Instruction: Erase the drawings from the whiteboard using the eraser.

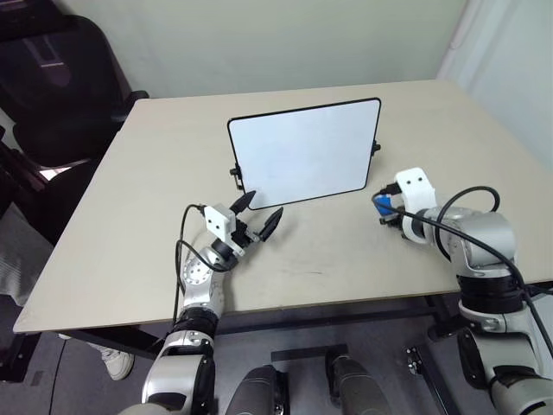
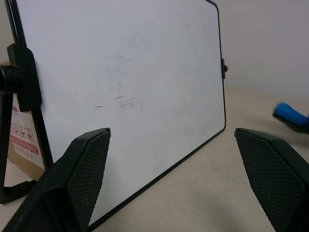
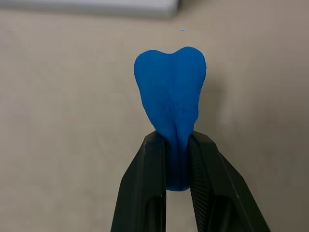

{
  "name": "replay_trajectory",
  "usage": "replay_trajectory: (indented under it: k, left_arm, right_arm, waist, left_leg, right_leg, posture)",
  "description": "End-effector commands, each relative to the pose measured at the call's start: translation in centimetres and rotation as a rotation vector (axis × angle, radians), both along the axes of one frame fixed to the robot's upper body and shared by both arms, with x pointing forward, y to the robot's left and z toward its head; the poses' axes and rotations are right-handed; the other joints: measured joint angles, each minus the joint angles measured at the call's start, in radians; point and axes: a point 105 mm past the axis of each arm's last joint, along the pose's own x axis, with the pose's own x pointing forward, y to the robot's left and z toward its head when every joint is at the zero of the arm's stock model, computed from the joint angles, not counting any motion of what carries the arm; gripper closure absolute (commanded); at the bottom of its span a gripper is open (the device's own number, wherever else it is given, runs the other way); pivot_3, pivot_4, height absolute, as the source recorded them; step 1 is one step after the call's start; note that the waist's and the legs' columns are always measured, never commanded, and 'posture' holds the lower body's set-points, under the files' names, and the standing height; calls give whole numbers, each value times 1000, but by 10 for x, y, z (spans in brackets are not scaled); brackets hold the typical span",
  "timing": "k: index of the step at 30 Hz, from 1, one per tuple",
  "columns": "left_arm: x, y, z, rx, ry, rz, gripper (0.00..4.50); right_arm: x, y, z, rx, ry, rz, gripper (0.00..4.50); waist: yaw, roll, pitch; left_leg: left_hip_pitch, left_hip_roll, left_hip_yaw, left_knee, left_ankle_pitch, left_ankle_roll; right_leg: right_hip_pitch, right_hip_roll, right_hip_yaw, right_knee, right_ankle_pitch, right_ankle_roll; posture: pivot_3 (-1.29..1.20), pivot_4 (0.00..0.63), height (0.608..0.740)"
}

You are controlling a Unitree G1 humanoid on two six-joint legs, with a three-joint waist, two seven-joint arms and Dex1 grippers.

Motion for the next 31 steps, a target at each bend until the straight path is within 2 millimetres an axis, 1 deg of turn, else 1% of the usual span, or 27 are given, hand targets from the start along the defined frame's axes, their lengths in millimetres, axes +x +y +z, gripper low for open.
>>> replay_trajectory:
  k: [1, 4, 5, 7, 9, 11, 13, 14, 16, 17, 20, 22, 24, 25, 27, 31]
  left_arm:
    - [-1, -2, -10, -18, 31, 2, 0]
    - [1, -3, -10, -17, 34, 0, 0]
    - [1, -3, -10, -17, 34, 0, 0]
    - [1, -4, -9, -17, 33, -2, 0]
    - [1, -5, -9, -18, 33, -3, 0]
    - [1, -6, -10, -19, 34, -3, 0]
    - [1, -7, -10, -21, 35, -3, 0]
    - [0, -7, -10, -22, 34, -3, 0]
    - [-1, -7, -11, -23, 32, -3, 0]
    - [-1, -7, -11, -24, 31, -3, 0]
    - [-2, -7, -10, -24, 27, -8, 0]
    - [-3, -8, -9, -24, 23, -19, 0]
    - [-3, -8, -8, -22, 22, -25, 0]
    - [-2, -8, -7, -22, 23, -24, 0]
    - [0, -5, -6, -22, 27, -25, 0]
    - [2, -1, -4, -23, 31, -25, 0]
  right_arm:
    - [3, 4, 9, 10, -44, 23, 2942]
    - [7, 4, 15, 21, -92, 10, 1815]
    - [8, 5, 21, 33, -129, 14, 1533]
    - [10, 6, 34, 83, -215, 17, 743]
    - [9, 4, 43, 150, -279, -2, 120]
    - [8, 5, 63, 235, -417, 1, 120]
    - [0, 8, 81, 291, -573, 52, 120]
    - [-6, 9, 85, 292, -643, 67, 120]
    - [-16, 12, 82, 387, -675, 81, 120]
    - [-20, 13, 84, 417, -719, 84, 120]
    - [-26, 17, 85, 396, -814, 108, 120]
    - [-33, 25, 82, 406, -874, 162, 120]
    - [-42, 37, 71, 411, -864, 256, 120]
    - [-46, 40, 66, 395, -852, 289, 120]
    - [-46, 37, 59, 372, -850, 278, 120]
    - [-42, 31, 57, 353, -861, 259, 120]
  waist:
    - [0, 0, 0]
    - [1, 0, 0]
    - [1, 0, 0]
    - [2, 0, 0]
    - [4, 0, 0]
    - [6, 1, 0]
    - [7, 1, -1]
    - [9, 1, -1]
    - [11, 2, -1]
    - [10, 2, -1]
    - [8, 2, -1]
    - [8, 2, -1]
    - [9, 2, -1]
    - [9, 2, -1]
    - [10, 2, -1]
    - [8, 2, -1]
  left_leg:
    - [0, 0, 0, 0, 0, 0]
    - [0, 0, 0, 0, 0, 0]
    - [0, 0, 0, 0, 0, 0]
    - [0, 0, 0, 0, 0, 1]
    - [0, 0, 0, 0, 0, 1]
    - [0, 0, 0, 0, 0, 1]
    - [0, 0, -1, 0, 0, 1]
    - [1, 0, -1, 0, 0, 1]
    - [1, 0, -2, 0, 0, 1]
    - [1, 0, -2, 0, 0, 1]
    - [2, 0, -2, 0, 0, 1]
    - [1, 0, -2, 0, -1, 0]
    - [2, 0, -2, 0, -2, -1]
    - [2, 0, -2, 0, -4, -4]
    - [2, 0, -2, 0, -5, -7]
    - [2, 0, -2, 0, -5, -7]
  right_leg:
    - [0, 0, 0, 0, 0, 0]
    - [1, 0, 0, 0, 0, 0]
    - [1, 0, 0, -1, 0, 0]
    - [1, 0, 0, -1, 0, 0]
    - [2, 0, 0, -1, 0, 1]
    - [2, 0, 0, -1, 0, 1]
    - [2, 0, 0, -2, 0, 1]
    - [2, 0, 0, -2, 0, 1]
    - [3, 0, 0, -2, 0, 2]
    - [4, 0, 0, -2, -1, 2]
    - [4, 1, 1, -4, -1, 2]
    - [4, 1, 1, -6, -1, 2]
    - [6, 1, 1, -6, -1, 3]
    - [6, 0, 0, -7, -1, 3]
    - [6, 0, 0, -7, -1, 3]
    - [7, 0, 1, -7, -2, 4]
  posture:
    - [0, 150, 726]
    - [0, 150, 726]
    - [0, 150, 726]
    - [0, 150, 726]
    - [0, 150, 726]
    - [0, 150, 726]
    - [0, 150, 726]
    - [0, 150, 726]
    - [0, 150, 726]
    - [0, 150, 726]
    - [0, 150, 726]
    - [0, 150, 726]
    - [0, 150, 726]
    - [0, 150, 726]
    - [0, 150, 726]
    - [0, 150, 726]
